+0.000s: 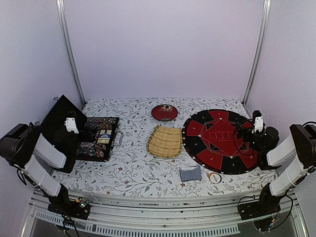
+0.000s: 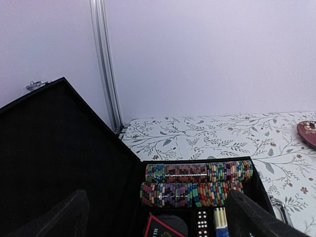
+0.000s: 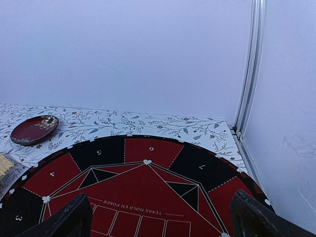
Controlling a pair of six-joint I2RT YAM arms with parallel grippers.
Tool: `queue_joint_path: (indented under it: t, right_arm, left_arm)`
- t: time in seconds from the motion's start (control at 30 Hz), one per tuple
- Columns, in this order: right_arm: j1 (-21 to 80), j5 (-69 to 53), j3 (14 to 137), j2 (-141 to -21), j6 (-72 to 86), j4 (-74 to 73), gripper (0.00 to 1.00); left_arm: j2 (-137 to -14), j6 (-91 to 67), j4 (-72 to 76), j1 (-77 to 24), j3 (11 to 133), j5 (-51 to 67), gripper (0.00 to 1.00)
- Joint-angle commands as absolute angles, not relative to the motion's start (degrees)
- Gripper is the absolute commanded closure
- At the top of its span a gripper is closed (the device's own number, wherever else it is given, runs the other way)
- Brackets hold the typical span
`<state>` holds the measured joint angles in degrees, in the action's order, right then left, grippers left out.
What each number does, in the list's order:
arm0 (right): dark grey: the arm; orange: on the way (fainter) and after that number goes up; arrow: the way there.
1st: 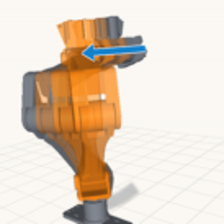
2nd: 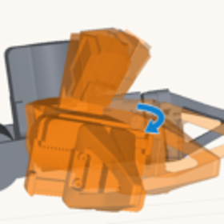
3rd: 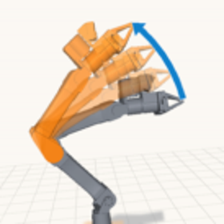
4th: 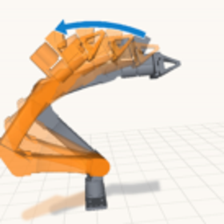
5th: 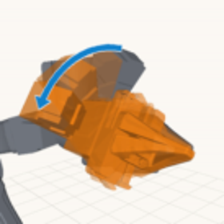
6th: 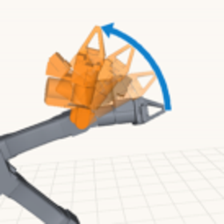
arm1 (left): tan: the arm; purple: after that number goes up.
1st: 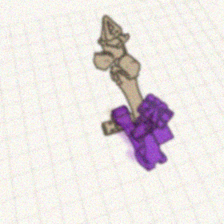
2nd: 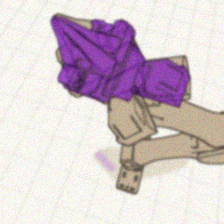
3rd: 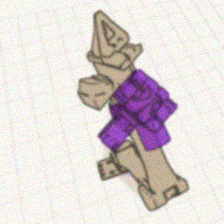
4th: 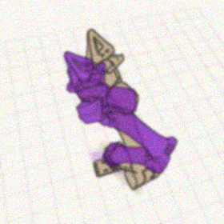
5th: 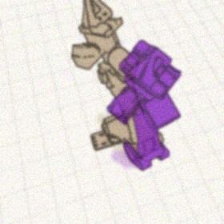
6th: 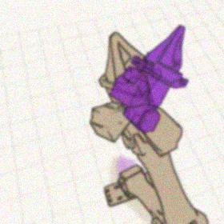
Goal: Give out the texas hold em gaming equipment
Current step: Pick up the dealer button from the center of the board.
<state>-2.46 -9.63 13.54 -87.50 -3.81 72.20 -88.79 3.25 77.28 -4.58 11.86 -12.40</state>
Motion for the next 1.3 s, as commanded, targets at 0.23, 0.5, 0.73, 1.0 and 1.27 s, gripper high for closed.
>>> queue_joint_path:
  t: [0.23,0.5,0.73,1.0,1.27]
  right_arm:
    - [-3.27,-10.39,14.88,-87.86,-2.64,72.22,0.01]
    - [-3.24,-10.83,30.06,-68.51,6.68,37.68,0.01]
    - [3.59,-32.88,45.96,-64.23,15.49,2.35,0.0]
    - [27.63,-0.49,56.94,-69.89,21.3,-47.67,0.16]
    - [40.07,-1.16,54.58,-75.37,33.03,-59.85,0.24]
  left_arm:
    - [-88.46,3.3,76.09,-2.57,13.54,-9.09,0.02]
    - [-67.79,-1.19,52.47,-7.35,21.83,-7.76,0.02]
    - [-72.65,-1.96,28.74,-19.7,37.74,-1.48,0.02]
    - [-79.43,-3.62,21.92,-25.21,41.32,2.67,0.02]
    - [-83.11,-7.46,25.2,-38.93,35.66,-7.62,0.02]
